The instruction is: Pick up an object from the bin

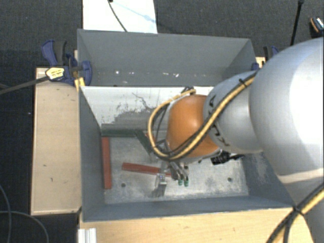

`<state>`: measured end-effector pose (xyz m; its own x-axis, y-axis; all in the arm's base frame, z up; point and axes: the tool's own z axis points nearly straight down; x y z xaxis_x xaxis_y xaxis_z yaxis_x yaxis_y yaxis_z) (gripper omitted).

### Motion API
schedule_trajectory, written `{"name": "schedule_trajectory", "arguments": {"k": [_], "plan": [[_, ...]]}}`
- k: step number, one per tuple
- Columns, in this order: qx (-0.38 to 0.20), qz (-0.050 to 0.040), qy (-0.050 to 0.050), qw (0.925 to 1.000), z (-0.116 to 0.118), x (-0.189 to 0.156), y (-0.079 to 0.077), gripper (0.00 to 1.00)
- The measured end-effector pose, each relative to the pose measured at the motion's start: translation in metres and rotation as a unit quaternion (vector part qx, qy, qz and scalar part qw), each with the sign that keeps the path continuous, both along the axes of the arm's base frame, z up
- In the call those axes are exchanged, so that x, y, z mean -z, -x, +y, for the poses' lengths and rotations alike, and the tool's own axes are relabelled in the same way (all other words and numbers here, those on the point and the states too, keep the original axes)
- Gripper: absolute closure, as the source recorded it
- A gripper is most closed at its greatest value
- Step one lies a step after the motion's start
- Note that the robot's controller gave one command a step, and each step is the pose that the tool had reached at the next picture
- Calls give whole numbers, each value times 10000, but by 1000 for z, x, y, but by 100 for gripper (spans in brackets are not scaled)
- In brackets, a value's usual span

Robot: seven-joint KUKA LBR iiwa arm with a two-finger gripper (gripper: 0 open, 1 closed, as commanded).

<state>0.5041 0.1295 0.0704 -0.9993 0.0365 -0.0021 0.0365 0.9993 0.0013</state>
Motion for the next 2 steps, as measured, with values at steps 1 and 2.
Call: {"name": "schedule_trajectory", "arguments": {"k": [1, 2], "plan": [[16, -1, -1, 10000, 0, 0, 0, 100], [-2089, -28, 5, 9779, 7, -119, -12, 100]]}}
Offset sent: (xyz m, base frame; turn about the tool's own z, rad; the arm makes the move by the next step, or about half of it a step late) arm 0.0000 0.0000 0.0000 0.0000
